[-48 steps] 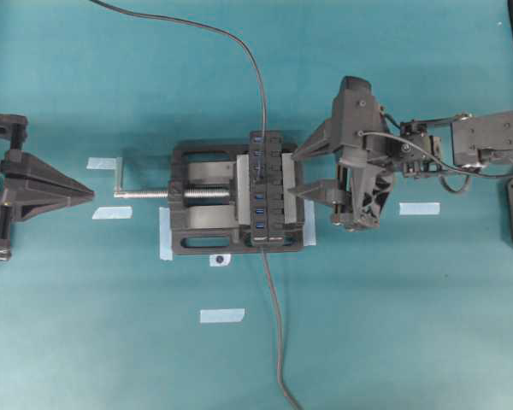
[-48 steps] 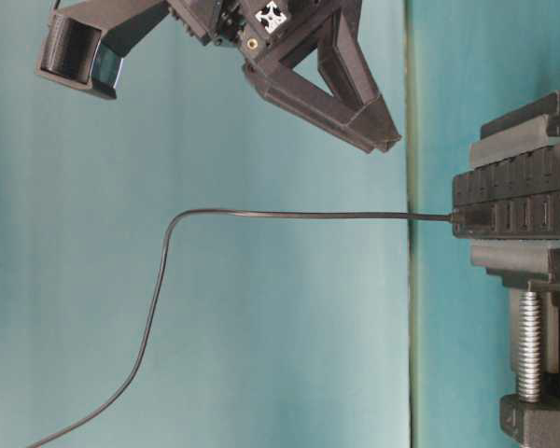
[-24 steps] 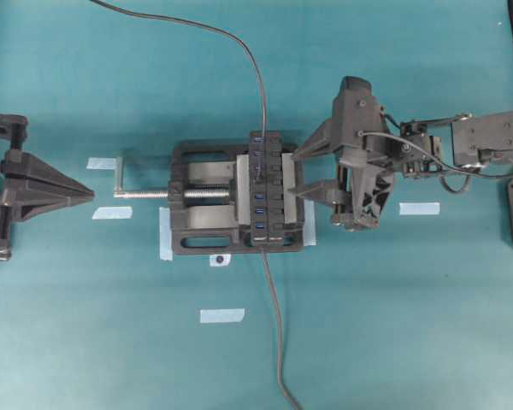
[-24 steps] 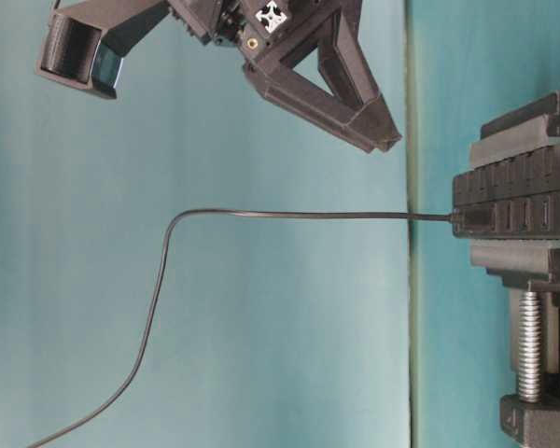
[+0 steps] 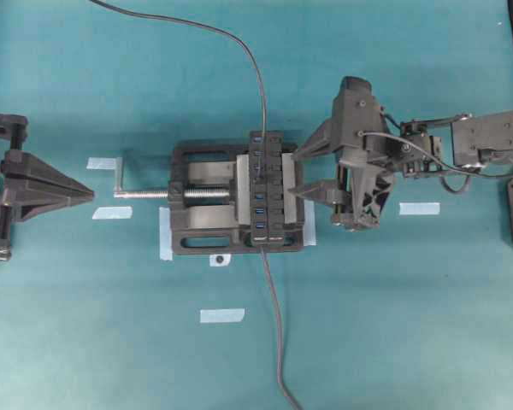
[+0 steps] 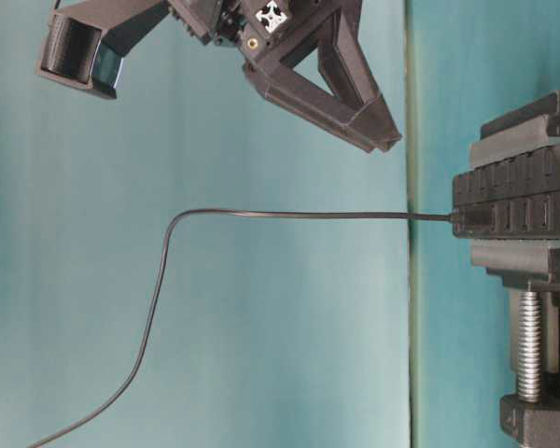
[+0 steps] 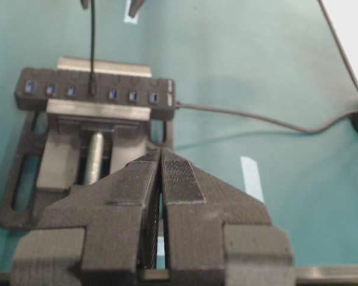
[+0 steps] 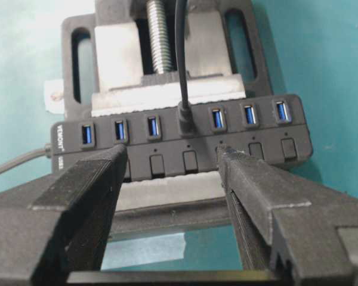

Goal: Insert the USB into the center port of the fixed hub

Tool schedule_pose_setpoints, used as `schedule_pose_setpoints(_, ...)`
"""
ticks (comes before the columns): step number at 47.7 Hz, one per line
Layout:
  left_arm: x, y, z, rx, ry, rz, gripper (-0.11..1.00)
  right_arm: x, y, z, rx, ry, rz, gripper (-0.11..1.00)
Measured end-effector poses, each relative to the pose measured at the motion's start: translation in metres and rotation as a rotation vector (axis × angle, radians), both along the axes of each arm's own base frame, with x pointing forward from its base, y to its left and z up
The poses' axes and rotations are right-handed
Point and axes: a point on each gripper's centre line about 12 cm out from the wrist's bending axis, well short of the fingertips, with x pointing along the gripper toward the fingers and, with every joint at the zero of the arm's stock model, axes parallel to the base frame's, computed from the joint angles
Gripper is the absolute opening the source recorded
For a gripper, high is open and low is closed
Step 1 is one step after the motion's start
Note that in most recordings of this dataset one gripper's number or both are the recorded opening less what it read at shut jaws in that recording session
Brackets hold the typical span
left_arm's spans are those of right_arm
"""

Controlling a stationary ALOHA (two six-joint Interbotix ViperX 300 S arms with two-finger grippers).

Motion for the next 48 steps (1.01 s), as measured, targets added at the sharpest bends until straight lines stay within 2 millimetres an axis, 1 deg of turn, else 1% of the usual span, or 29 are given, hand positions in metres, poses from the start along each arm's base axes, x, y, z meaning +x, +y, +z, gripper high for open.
schedule_pose_setpoints(48,0.0,0.0,0.0,-0.024,0.001,0.007,0.01,-0.001,0.0,-0.002,0.0,0.009,-0.001,0.69)
